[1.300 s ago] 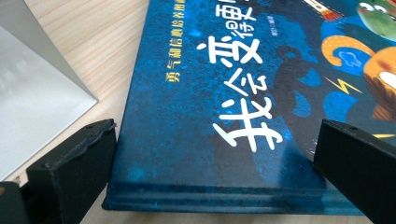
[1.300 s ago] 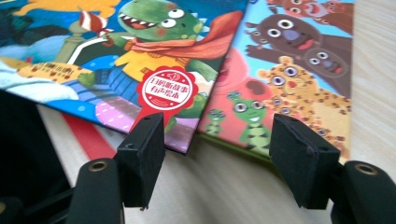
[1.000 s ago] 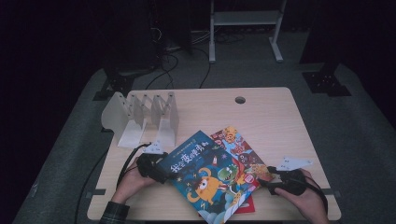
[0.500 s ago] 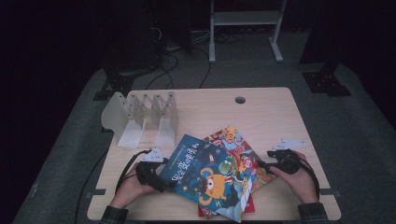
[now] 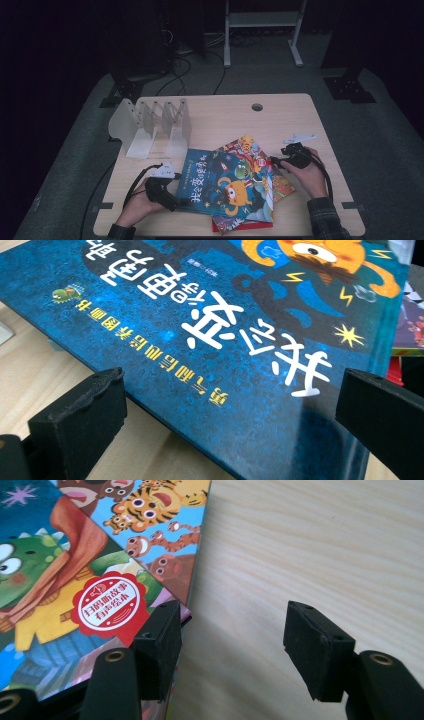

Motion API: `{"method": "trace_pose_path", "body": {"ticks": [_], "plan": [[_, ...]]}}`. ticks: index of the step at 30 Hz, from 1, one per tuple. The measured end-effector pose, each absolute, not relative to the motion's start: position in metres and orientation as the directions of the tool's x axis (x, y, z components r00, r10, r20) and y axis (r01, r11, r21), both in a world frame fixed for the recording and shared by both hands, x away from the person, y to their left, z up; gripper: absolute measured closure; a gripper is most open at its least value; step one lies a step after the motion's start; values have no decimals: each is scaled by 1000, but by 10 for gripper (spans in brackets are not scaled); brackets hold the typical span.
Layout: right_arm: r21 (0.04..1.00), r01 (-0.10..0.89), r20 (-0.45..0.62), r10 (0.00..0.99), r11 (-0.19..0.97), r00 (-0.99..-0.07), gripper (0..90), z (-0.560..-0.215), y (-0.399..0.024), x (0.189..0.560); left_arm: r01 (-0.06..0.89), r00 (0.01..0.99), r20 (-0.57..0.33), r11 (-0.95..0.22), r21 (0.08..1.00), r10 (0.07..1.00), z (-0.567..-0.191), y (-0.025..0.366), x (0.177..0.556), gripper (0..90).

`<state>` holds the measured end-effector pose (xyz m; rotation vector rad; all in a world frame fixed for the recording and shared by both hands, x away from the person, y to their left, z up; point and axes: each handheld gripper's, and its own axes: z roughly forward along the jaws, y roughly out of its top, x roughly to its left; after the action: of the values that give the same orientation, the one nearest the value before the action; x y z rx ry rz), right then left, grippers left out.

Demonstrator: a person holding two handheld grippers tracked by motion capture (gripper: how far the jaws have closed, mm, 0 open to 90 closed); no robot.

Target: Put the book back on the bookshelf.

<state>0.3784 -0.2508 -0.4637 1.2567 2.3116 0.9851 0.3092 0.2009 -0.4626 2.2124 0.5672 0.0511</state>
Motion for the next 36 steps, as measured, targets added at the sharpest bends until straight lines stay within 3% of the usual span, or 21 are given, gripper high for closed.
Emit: {"method": "trace_pose_path", "body": {"ticks": [8, 13, 28, 36], "plan": [[737, 591, 148, 776, 327, -614, 439, -465, -244, 345, 427, 867, -171, -521, 740, 467, -465, 210, 313, 0], [730, 600, 200, 737, 327, -646, 500, -466, -237, 333, 444, 858, -185, -512, 735, 479, -468, 214, 314, 0], [735, 588, 167, 752, 337, -638, 508, -464, -212, 322, 485, 831, -226, -464, 741, 508, -473, 229, 309, 0], [739, 575, 159, 739, 350, -655, 508, -464, -194, 323, 533, 808, -299, -412, 739, 508, -480, 243, 307, 0]]}}
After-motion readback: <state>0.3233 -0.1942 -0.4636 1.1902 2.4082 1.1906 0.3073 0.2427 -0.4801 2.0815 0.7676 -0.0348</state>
